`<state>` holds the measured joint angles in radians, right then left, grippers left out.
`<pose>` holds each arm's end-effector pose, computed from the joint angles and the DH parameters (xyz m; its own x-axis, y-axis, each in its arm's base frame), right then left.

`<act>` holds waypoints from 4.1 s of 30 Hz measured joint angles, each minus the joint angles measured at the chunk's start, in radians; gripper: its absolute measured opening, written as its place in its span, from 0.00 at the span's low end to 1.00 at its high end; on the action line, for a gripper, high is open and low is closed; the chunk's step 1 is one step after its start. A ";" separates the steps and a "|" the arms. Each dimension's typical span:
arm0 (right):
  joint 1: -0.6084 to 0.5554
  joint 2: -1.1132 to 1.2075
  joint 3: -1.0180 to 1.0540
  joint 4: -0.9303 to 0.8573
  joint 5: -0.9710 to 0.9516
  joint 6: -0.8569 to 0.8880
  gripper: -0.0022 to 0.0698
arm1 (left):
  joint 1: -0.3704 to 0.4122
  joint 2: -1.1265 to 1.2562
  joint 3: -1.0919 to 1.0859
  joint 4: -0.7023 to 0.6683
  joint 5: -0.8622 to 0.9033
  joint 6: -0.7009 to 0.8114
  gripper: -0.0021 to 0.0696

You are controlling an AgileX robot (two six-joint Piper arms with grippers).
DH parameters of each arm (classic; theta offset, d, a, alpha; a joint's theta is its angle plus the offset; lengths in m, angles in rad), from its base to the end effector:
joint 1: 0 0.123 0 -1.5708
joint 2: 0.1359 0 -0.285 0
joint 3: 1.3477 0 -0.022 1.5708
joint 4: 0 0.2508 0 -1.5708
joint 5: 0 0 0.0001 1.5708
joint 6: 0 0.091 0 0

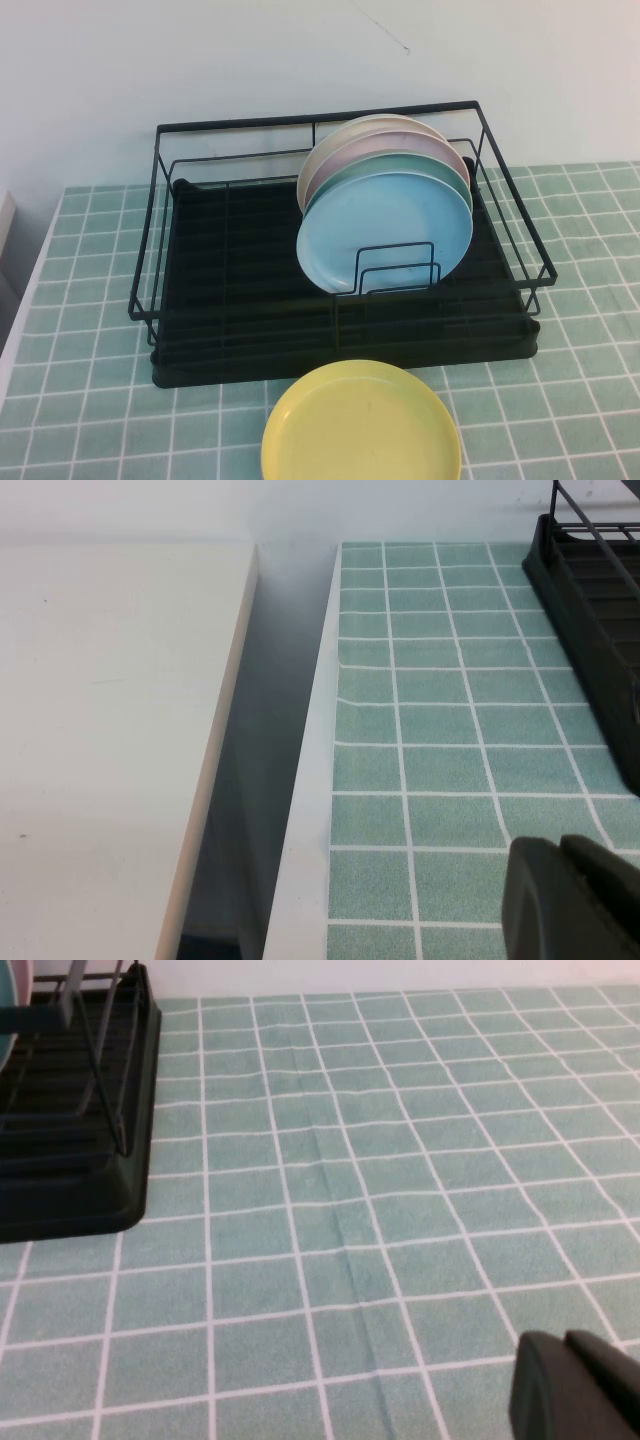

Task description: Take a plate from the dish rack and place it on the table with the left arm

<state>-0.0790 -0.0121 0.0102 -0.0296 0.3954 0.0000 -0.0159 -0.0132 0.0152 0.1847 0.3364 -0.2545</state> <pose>0.0515 -0.0051 0.1749 -0.3028 -0.0034 -0.9531 0.0815 0.9962 -0.0295 0.0533 0.0047 0.1789 -0.2392 -0.0759 -0.9680 -0.0622 0.9961 -0.0627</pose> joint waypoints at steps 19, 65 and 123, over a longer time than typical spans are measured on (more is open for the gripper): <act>0.000 0.000 0.000 0.000 0.000 0.000 0.03 | 0.000 0.000 0.000 0.000 0.000 0.000 0.02; 0.000 0.000 0.000 0.000 0.000 0.000 0.03 | 0.000 0.000 0.000 0.000 0.000 0.004 0.02; 0.000 0.000 0.000 0.000 0.000 0.000 0.03 | 0.000 0.006 -0.414 0.219 -0.721 -0.209 0.02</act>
<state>-0.0790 -0.0121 0.0102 -0.0296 0.3954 0.0000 -0.0159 -0.0071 -0.3986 0.4033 -0.3844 -0.4638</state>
